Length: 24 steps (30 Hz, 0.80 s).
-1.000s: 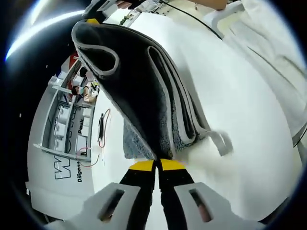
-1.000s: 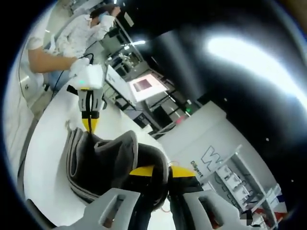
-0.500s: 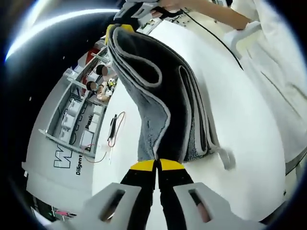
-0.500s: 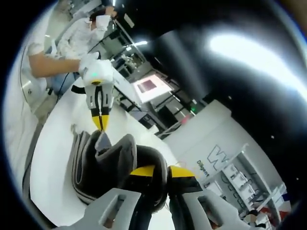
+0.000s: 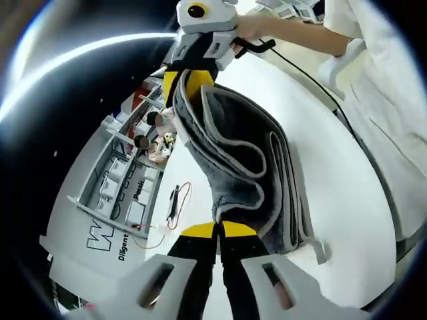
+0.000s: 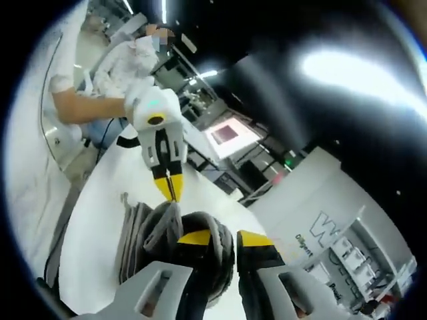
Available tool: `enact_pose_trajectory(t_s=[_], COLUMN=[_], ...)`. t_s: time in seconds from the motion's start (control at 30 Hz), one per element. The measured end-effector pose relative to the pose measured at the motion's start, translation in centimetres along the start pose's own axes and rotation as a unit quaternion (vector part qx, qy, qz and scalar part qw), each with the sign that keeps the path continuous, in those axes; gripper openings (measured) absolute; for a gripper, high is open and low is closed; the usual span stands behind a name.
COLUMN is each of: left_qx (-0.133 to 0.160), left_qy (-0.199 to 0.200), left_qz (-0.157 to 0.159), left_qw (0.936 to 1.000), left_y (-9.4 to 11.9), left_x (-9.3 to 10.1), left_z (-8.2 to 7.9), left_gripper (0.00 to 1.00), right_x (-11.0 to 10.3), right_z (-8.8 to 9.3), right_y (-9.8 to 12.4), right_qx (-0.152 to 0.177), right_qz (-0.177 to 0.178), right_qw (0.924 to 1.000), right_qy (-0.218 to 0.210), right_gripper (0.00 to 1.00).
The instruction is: Open the folded towel by lifting each exposed corner and separating the folded layers until the towel lies flat within the target outline without major curled edges
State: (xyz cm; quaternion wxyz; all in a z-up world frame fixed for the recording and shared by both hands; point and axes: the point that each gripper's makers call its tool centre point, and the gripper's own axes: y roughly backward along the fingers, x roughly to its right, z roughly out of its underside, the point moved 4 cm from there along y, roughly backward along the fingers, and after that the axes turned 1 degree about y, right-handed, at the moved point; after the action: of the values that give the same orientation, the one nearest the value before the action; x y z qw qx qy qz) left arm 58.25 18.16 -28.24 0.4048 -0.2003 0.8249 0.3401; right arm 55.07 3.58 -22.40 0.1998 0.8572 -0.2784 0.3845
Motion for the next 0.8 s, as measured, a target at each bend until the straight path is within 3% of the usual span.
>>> enact_pose_trajectory(t_s=[0.07, 0.1, 0.17, 0.53, 0.8], left_qx=[0.007, 0.004, 0.009, 0.037, 0.043], left_qy=[-0.008, -0.026, -0.022, -0.019, -0.034], left_qz=[-0.008, -0.008, -0.009, -0.011, -0.018], left_qw=[0.9999, 0.9996, 0.9997, 0.9991, 0.9983], left_y=[-0.1, 0.1, 0.2, 0.6, 0.7], left_x=[-0.1, 0.0, 0.0, 0.0, 0.1], left_z=[-0.6, -0.9, -1.3, -3.0, -4.0], left_gripper=[0.01, 0.01, 0.01, 0.01, 0.01], right_x=[-0.9, -1.2, -1.3, -3.5, -4.5], right_z=[-0.2, -0.5, -0.6, -0.8, -1.0], right_y=[-0.3, -0.5, -0.7, -1.4, -1.7], right_qx=[0.003, 0.006, 0.009, 0.009, 0.01], right_qz=[-0.02, -0.023, -0.026, -0.075, -0.094], right_qw=[0.9994, 0.9996, 0.9996, 0.9963, 0.9948], right_qy=[0.028, 0.017, 0.008, 0.041, 0.039], right_gripper=[0.04, 0.04, 0.06, 0.02, 0.06])
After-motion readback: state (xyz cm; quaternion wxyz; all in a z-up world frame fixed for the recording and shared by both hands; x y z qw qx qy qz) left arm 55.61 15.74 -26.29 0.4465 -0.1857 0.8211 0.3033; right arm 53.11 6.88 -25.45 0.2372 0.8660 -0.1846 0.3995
